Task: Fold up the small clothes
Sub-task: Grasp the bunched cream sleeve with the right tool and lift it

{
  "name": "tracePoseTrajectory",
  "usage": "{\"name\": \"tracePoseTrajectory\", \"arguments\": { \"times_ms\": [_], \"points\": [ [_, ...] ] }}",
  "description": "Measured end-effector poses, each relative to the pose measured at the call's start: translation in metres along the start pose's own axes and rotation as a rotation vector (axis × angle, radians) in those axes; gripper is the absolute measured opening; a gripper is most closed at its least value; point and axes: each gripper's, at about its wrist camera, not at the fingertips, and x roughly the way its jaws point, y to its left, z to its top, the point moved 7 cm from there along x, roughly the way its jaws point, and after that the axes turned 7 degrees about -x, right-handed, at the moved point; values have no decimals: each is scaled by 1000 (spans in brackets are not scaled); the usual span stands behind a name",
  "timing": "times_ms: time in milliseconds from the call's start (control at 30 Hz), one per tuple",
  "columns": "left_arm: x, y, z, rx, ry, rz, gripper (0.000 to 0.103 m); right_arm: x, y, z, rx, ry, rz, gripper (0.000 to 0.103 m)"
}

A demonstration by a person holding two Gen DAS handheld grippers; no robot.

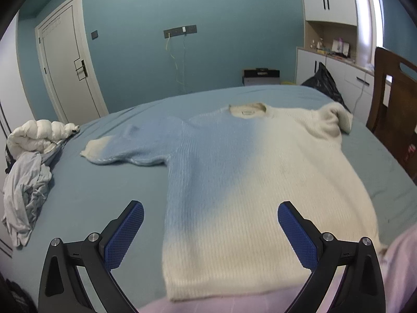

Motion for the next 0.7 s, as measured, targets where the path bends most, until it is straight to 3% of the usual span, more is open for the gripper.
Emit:
{"name": "tracePoseTrajectory", "arguments": {
  "times_ms": [133,233,400,533,700],
  "points": [
    [24,7,-24,-13,2,30,103,2,-5,1,13,47,27,102],
    [37,7,-38,34,51,40,103,2,-21,14,41,80,51,102],
    [37,7,-29,12,38,36,103,36,-78,74,202,93,171,102],
    [47,8,-28,0,53,33,103,131,-149,111,448,164,251,102],
    [68,8,-30,-6,97,53,103,266,-213,122,848,264,397,102]
  ]
}}
